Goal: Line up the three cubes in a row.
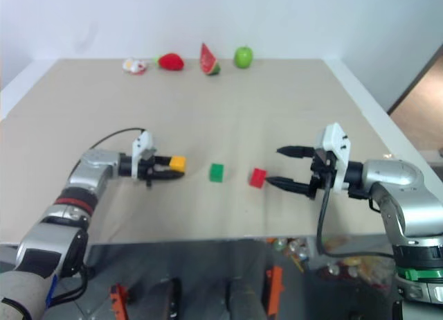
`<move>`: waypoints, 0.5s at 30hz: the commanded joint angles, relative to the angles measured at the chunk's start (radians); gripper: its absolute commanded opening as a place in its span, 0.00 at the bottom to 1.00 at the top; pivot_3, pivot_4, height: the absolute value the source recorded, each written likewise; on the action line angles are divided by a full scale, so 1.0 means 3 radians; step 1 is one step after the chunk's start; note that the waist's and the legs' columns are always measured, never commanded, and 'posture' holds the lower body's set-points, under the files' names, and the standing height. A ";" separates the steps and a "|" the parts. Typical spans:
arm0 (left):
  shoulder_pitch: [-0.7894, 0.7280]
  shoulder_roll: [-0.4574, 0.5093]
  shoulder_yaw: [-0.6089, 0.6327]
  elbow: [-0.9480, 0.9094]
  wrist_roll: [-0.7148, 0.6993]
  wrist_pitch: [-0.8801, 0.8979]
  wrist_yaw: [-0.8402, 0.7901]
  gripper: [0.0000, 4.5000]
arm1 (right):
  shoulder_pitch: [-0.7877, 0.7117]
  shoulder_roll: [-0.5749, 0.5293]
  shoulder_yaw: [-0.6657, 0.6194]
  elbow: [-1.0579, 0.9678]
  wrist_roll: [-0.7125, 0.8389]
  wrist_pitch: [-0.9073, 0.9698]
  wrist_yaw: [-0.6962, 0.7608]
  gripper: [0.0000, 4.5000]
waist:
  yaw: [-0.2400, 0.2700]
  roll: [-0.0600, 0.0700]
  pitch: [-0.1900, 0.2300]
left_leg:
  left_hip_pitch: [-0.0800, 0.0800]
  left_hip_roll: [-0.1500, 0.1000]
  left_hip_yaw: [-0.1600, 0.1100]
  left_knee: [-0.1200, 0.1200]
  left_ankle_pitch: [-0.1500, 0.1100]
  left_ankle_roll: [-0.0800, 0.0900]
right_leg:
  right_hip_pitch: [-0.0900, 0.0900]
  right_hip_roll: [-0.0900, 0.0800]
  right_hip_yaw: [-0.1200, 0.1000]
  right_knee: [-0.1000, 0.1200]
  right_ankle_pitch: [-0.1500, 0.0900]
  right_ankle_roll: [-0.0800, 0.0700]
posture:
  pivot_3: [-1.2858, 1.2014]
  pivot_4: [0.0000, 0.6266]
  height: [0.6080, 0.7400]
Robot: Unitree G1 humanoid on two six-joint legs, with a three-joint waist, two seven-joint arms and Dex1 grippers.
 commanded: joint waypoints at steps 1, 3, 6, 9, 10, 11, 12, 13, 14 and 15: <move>-0.0011 0.0048 0.0086 -0.0189 -0.0110 0.0087 -0.0028 0.41 | -0.0080 -0.0023 -0.0043 -0.0051 0.0040 -0.0021 0.0002 0.94 | 0.0000 0.0000 0.0000 | 0.0000 0.0000 0.0000 0.0000 0.0000 0.0000 | 0.0000 0.0000 0.0000 0.0000 0.0000 0.0000 | 0.52 0.24 1.00; 0.0050 0.0050 0.0081 -0.0298 -0.0141 0.0144 -0.0039 0.41 | -0.0107 -0.0019 -0.0027 -0.0030 0.0030 -0.0026 0.0003 0.94 | 0.0000 0.0000 0.0000 | 0.0000 0.0000 0.0000 0.0000 0.0000 0.0000 | 0.0000 0.0000 0.0000 0.0000 0.0000 0.0000 | 0.52 0.24 1.00; 0.0146 0.0067 0.0062 -0.0416 -0.0153 0.0182 -0.0038 0.41 | -0.0135 -0.0009 -0.0007 0.0003 0.0016 -0.0042 0.0011 0.94 | -0.0002 0.0000 0.0000 | 0.0000 0.0000 0.0000 -0.0001 0.0000 0.0000 | 0.0000 0.0000 0.0000 0.0000 0.0000 0.0000 | 0.52 0.24 1.00; 0.0201 0.0082 0.0056 -0.0455 -0.0143 0.0202 -0.0003 0.41 | -0.0165 0.0014 0.0019 0.0046 -0.0009 -0.0069 0.0012 0.94 | -0.0003 0.0000 0.0000 | 0.0000 0.0001 0.0000 -0.0001 0.0000 0.0000 | 0.0000 0.0001 0.0000 0.0000 0.0000 0.0000 | 0.52 0.24 1.00; 0.0212 0.0083 0.0057 -0.0460 -0.0141 0.0205 0.0014 0.41 | -0.0177 0.0024 0.0026 0.0059 -0.0017 -0.0076 0.0012 0.94 | -0.0002 0.0000 0.0000 | 0.0000 0.0001 0.0000 0.0000 0.0000 0.0000 | 0.0000 0.0001 0.0000 0.0000 0.0000 0.0000 | 0.52 0.24 1.00; 0.0218 0.0084 0.0057 -0.0462 -0.0140 0.0207 0.0022 0.41 | -0.0191 0.0031 0.0034 0.0068 -0.0024 -0.0078 0.0011 0.94 | -0.0001 0.0000 0.0000 | 0.0000 0.0001 0.0000 0.0000 0.0000 0.0000 | 0.0000 0.0001 -0.0001 0.0000 0.0000 0.0000 | 0.52 0.24 1.00; 0.0227 0.0083 0.0054 -0.0458 -0.0137 0.0197 0.0031 0.41 | -0.0204 0.0038 0.0042 0.0077 -0.0029 -0.0081 0.0010 0.94 | -0.0001 0.0000 0.0000 | 0.0000 0.0001 0.0000 0.0000 0.0000 0.0000 | 0.0000 0.0001 -0.0001 0.0000 0.0000 0.0000 | 0.52 0.24 1.00; 0.0236 0.0082 0.0050 -0.0452 -0.0133 0.0185 0.0039 0.41 | -0.0214 0.0043 0.0049 0.0084 -0.0033 -0.0085 0.0010 0.94 | -0.0001 0.0000 0.0000 | 0.0000 0.0000 0.0000 0.0000 0.0000 0.0000 | 0.0000 0.0000 0.0000 0.0000 0.0000 0.0000 | 0.52 0.24 1.00; 0.0244 0.0080 0.0046 -0.0439 -0.0126 0.0168 0.0049 0.41 | -0.0219 0.0045 0.0052 0.0088 -0.0034 -0.0088 0.0012 0.94 | -0.0001 0.0000 0.0000 | 0.0000 0.0000 0.0000 0.0000 0.0000 0.0000 | 0.0000 0.0000 0.0000 0.0000 0.0000 0.0000 | 0.52 0.24 1.00; 0.0247 0.0076 0.0042 -0.0421 -0.0117 0.0149 0.0063 0.41 | -0.0222 0.0046 0.0054 0.0091 -0.0034 -0.0091 0.0015 0.94 | -0.0001 0.0000 0.0000 | 0.0000 0.0000 0.0000 0.0000 0.0000 0.0000 | 0.0000 0.0000 0.0000 0.0000 0.0000 0.0000 | 0.52 0.24 1.00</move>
